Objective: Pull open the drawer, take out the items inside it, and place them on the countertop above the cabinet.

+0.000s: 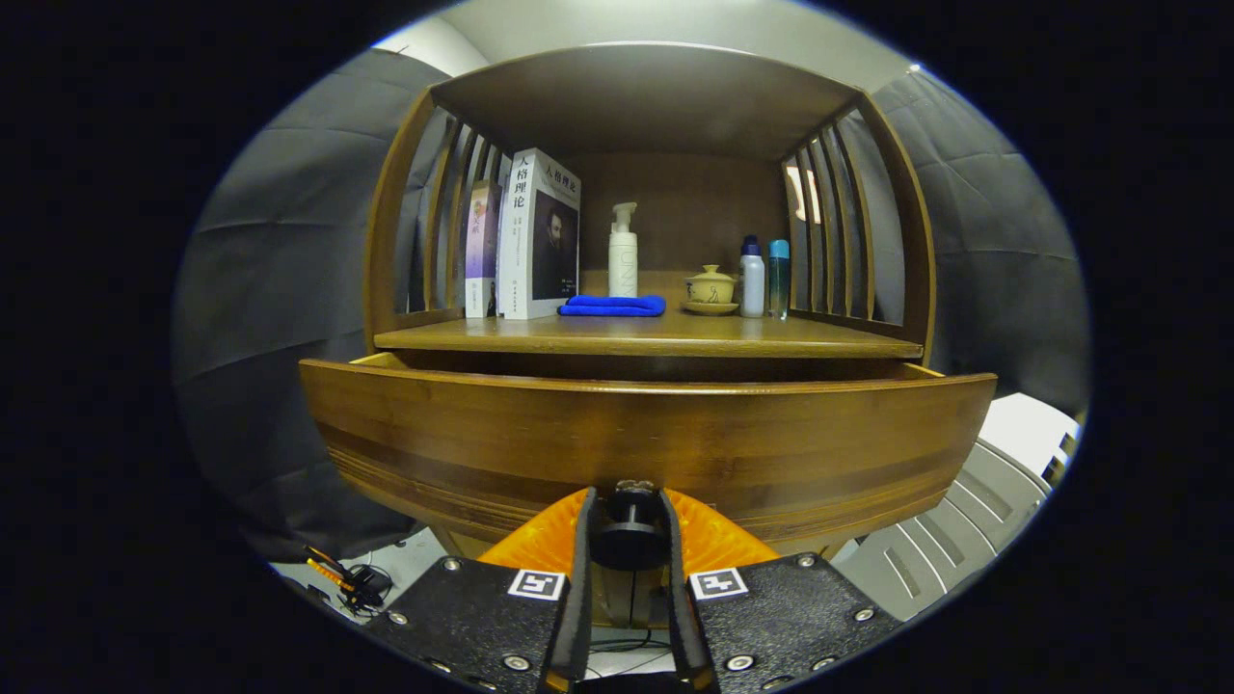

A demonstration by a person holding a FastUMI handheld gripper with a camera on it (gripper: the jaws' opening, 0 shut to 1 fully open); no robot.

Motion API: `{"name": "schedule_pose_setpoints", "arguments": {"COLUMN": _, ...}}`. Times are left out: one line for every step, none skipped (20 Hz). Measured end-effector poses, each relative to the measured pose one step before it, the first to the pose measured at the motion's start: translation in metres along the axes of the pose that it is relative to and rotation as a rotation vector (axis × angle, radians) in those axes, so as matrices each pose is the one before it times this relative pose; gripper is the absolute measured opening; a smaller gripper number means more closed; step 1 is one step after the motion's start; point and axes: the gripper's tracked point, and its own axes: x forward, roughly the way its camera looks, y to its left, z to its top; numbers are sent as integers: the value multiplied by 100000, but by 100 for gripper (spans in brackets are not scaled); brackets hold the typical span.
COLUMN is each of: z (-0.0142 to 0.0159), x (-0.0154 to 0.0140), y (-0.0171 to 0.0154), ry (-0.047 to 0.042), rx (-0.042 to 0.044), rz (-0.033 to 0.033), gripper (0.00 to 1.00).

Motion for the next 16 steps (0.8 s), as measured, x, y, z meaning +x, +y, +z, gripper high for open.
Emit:
{"name": "schedule_pose_setpoints", "arguments": {"z": -82, "x": -579, "y": -17, "ry": 385, "rx": -5, "rz": 423, "gripper": 33}}
{"name": "schedule_pose_setpoints", "arguments": {"z": -140, "x": -650, "y": 122, "ry": 123, "rx": -405, "rz": 521, "gripper": 33}}
{"name": "schedule_pose_setpoints", "arguments": {"z": -183, "x": -516, "y": 29, "ry": 367, "rx": -399, "rz": 491, "gripper": 33}}
{"name": "schedule_pose_setpoints", "arguments": {"z": -457, "x": -441, "y": 39, "ry": 827, "rx": -59, "rz": 576, "gripper": 33}}
{"name": "schedule_pose_setpoints", "arguments": {"z": -153, "x": -631, "y": 128, "ry": -81, "rx": -210, "rz": 540, "gripper": 33}}
{"name": "schedule_pose_setpoints", "arguments": {"z": -172, "x": -377, "y": 84, "ry": -127, "rx": -554, "rz": 163, "gripper": 33}}
{"name": "schedule_pose_setpoints", "arguments": {"z": 13, "x": -687, "y": 69, "ry": -347, "rx": -385, "rz": 205, "gripper": 33}}
{"name": "schedule_pose_setpoints", "arguments": {"z": -165, "x": -433, "y": 167, "ry": 278, "rx": -301, "rz": 339, "gripper": 33}}
{"name": "schedule_pose_setpoints", "arguments": {"z": -2, "x": -454, "y": 158, "ry": -371, "rx": 77, "rz": 545, "gripper": 33}}
{"name": "schedule_pose_setpoints", "arguments": {"z": -116, "x": -275, "y": 142, "ry": 286, "rx": -85, "rz": 825, "gripper": 33}}
{"name": "schedule_pose_setpoints", "arguments": {"z": 13, "x": -133, "y": 92, "ry": 88, "rx": -82, "rz": 553, "gripper": 33}}
{"name": "schedule_pose_setpoints", "arguments": {"z": -75, "x": -105, "y": -45, "ry": 727, "rx": 215, "rz": 233, "gripper": 33}}
{"name": "schedule_pose_setpoints", "arguments": {"z": -44, "x": -45, "y": 11, "ry": 873, "rx": 1157, "rz": 308, "gripper": 33}}
{"name": "schedule_pose_setpoints", "arguments": {"z": -57, "x": -181, "y": 124, "ry": 465, "rx": 917, "rz": 99, "gripper": 33}}
{"name": "schedule_pose_setpoints", "arguments": {"z": -19, "x": -254, "y": 108, "ry": 137, "rx": -96, "rz": 156, "gripper": 33}}
{"name": "schedule_pose_setpoints", "arguments": {"z": -81, "x": -200, "y": 98, "ry": -393, "rx": -1211, "rz": 130, "gripper": 33}}
